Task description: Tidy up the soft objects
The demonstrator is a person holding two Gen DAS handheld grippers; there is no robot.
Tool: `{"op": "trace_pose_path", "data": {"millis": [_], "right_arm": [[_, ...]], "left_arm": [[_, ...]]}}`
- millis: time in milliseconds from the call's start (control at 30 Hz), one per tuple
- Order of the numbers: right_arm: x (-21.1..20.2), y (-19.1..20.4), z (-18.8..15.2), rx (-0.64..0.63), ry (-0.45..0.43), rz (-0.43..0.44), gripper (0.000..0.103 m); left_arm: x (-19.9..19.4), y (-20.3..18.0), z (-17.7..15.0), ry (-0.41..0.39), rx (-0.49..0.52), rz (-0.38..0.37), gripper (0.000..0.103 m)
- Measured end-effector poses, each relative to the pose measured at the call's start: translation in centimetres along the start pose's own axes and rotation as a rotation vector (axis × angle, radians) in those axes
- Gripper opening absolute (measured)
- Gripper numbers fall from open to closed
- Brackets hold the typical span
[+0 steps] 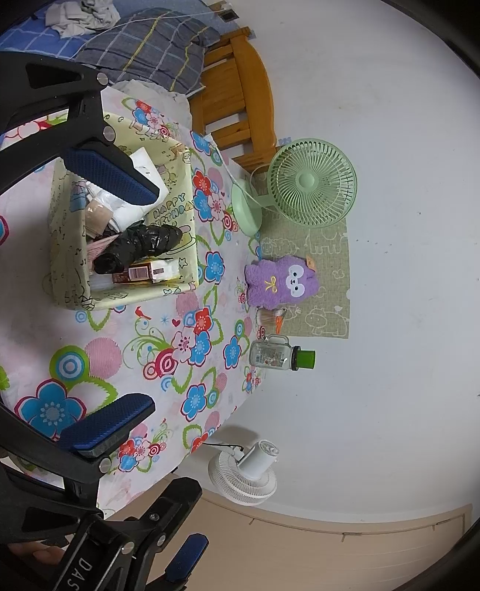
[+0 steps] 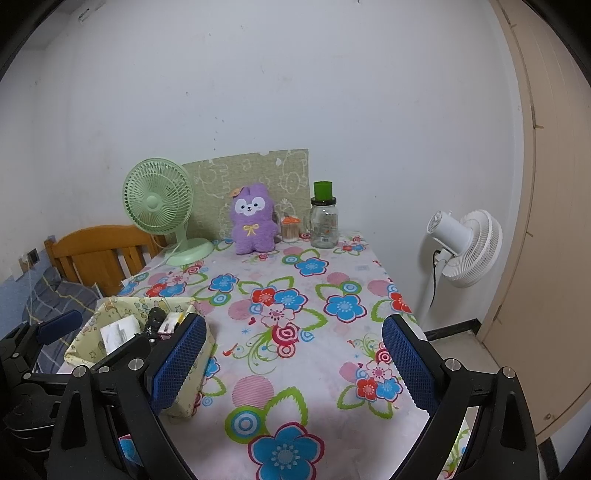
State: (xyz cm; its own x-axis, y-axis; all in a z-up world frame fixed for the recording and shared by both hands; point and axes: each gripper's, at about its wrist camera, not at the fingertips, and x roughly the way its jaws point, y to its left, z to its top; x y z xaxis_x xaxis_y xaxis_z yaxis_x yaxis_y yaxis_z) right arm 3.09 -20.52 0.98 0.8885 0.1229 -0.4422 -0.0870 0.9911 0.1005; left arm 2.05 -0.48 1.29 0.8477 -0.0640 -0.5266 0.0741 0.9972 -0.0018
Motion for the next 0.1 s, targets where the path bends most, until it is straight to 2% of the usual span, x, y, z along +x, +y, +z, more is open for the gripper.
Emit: {"op": "trace_pose_path", "data": {"millis": [100], "right_arm": [[0.44, -0.03, 0.05, 0.001, 0.002, 0.0, 0.098]], "left_arm": [[0.25, -0.01, 0.11, -0.002, 0.006, 0.002, 0.103]]}}
